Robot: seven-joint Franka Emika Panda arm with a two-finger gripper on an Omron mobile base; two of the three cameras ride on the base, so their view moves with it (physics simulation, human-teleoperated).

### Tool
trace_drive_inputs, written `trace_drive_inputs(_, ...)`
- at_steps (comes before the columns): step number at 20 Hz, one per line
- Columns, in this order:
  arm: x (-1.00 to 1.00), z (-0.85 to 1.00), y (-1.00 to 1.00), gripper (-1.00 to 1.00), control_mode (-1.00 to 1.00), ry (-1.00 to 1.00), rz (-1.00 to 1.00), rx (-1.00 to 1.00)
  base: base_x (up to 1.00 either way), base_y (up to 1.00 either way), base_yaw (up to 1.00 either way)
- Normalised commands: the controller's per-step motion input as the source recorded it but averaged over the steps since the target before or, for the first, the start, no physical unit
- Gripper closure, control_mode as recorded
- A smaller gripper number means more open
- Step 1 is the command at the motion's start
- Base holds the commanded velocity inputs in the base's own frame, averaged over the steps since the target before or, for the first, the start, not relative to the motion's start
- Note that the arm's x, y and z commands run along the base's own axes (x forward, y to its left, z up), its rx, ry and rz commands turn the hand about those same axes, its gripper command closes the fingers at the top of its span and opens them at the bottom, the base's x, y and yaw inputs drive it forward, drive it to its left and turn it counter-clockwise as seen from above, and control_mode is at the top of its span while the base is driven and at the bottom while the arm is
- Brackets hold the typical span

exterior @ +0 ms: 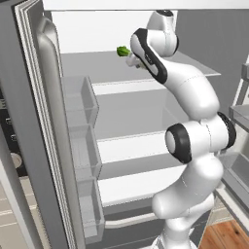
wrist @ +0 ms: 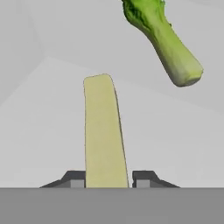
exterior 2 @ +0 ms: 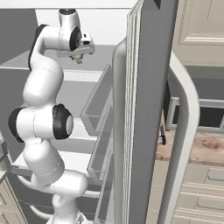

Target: Retrieve the butter from the fridge and place it on a plate on the dining table. Then retrieve the butter knife by the fridge and place it near the plate.

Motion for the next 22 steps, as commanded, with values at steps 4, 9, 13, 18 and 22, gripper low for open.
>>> trace_drive_inputs(4, 0.01, 0.00, 0.02, 1.00, -1.00, -0.26, -0.05, 0.07, 0.00, 0.00, 0.00)
trace_drive_inputs(9, 0.00, 0.00, 0.03, 1.00, -1.00, -0.20, -0.06, 0.06, 0.00, 0.00, 0.00)
trace_drive_inputs(13, -0.11, 0.09, -0.02, 1.00, -1.00, -0.07, -0.08, 0.01, 0.00, 0.00, 0.00)
trace_drive_inputs(18, -0.24, 0.14, 0.00, 1.00, -1.00, 0.00, -0.15, 0.00, 0.00, 0.00, 0.00)
trace_drive_inputs(22, -0.61, 0.04, 0.00, 1.00, -1.00, 0.00, -0.16, 0.01, 0.00, 0.00, 0.00)
